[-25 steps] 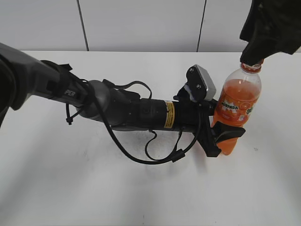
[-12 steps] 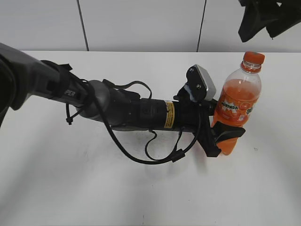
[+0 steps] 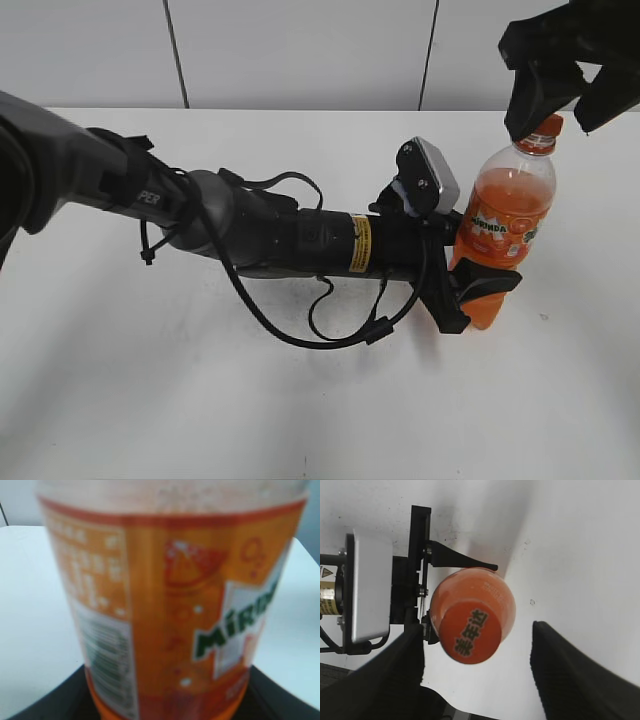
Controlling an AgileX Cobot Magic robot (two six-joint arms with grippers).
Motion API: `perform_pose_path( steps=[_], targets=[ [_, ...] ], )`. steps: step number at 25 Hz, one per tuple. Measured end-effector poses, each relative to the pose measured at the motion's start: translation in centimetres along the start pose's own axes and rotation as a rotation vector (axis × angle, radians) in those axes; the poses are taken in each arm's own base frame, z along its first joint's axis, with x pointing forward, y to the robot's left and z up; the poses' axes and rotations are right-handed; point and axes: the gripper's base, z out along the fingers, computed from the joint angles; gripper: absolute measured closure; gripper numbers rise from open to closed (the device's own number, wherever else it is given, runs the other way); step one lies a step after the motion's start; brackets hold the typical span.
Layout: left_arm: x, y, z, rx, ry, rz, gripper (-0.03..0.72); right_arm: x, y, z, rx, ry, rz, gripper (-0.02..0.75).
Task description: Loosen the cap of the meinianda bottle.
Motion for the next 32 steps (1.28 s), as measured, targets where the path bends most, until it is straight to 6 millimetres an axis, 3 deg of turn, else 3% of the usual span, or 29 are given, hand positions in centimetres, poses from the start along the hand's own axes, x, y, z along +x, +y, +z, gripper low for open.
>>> perform_pose_path(
  steps=[18,23,25,28,32],
  targets=[
    [0.0,0.0,0.0,0.0,0.0,0.0,0.29,-0.5,0.2,1.1,-0.016,-0.003,0.02,0.32],
    [0.0,0.0,0.0,0.001,0.001,0.001,0.29,-0.5,0.2,1.1,-0.014,-0.003,0.018,0.462],
    [0.0,0.0,0.0,0.001,0.001,0.001,0.29,-0.5,0.1,1.1,-0.007,-0.003,0.006,0.462],
    [0.0,0.0,0.0,0.0,0.001,0.001,0.29,-0.5,0.0,1.1,0.0,0.003,-0.09,0.462],
    [0.0,0.0,0.0,-0.001,0.003,0.001,0.29,-0.5,0.0,1.1,-0.001,0.005,-0.484,0.462]
  ],
)
